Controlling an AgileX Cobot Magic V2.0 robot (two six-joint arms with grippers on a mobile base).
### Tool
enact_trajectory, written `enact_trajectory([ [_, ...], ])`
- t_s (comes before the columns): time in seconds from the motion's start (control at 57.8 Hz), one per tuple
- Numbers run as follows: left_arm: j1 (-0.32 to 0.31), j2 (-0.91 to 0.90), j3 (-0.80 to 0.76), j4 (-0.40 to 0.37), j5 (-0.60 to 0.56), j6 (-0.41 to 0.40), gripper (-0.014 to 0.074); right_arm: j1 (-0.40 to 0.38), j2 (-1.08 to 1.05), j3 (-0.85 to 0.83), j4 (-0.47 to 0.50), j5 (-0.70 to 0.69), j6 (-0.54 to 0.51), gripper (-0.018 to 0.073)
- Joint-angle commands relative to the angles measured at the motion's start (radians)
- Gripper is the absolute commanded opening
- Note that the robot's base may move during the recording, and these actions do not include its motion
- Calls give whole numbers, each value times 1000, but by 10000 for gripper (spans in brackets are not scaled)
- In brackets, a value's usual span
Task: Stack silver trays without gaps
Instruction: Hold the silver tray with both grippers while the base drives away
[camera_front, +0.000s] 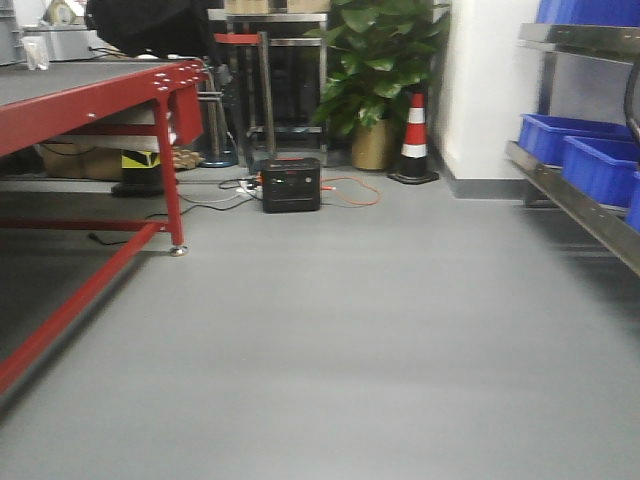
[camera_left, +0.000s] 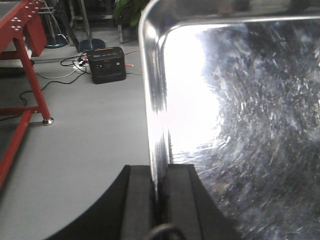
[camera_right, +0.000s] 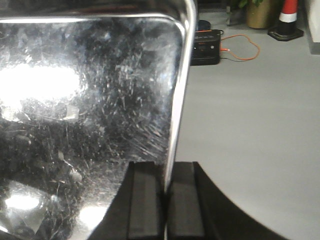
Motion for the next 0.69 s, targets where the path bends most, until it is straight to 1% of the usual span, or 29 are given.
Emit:
enact_trajectory([
  [0.0, 5, -16, -11, 34, -22, 6, -7, -3, -17, -12, -16, -40, -19, -79],
  [0.675, 5, -16, -11, 34, -22, 6, -7, -3, -17, -12, -16, -40, -19, -79],
])
